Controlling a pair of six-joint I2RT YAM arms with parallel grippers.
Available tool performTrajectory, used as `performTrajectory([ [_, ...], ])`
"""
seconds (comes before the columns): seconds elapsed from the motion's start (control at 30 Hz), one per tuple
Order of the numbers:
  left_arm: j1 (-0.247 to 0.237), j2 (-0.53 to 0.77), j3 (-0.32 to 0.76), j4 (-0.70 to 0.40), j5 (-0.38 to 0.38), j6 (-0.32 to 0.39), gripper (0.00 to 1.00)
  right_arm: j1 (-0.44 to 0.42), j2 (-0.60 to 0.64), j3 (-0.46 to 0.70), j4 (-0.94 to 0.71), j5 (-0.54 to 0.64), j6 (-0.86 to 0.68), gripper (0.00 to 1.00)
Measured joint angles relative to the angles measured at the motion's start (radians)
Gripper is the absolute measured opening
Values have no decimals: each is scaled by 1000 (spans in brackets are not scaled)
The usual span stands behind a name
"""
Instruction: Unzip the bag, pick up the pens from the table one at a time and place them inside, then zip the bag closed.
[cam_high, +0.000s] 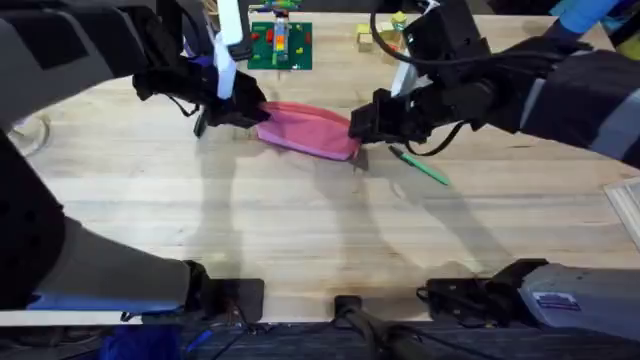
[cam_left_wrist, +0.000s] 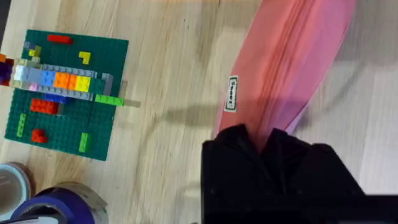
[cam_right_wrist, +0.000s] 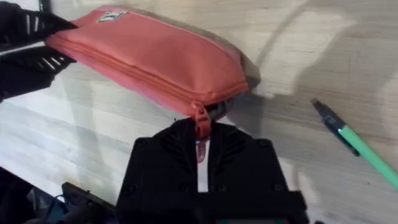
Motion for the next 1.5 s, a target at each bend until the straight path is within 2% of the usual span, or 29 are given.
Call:
performTrajectory([
  [0.43,0,0,0,0,0,0,42,-1,-12,0,10,10,0,51],
  [0.83,16,0,0,7,-27,0,42,-1,-11,0,132,-47,4,30],
  [1.27,16,0,0,7,-26,0,42,-18,-12,2,122,-67,0,33],
  [1.5,15,0,0,4,-25,0,42,-25,-12,89,23,-64,-28,33],
])
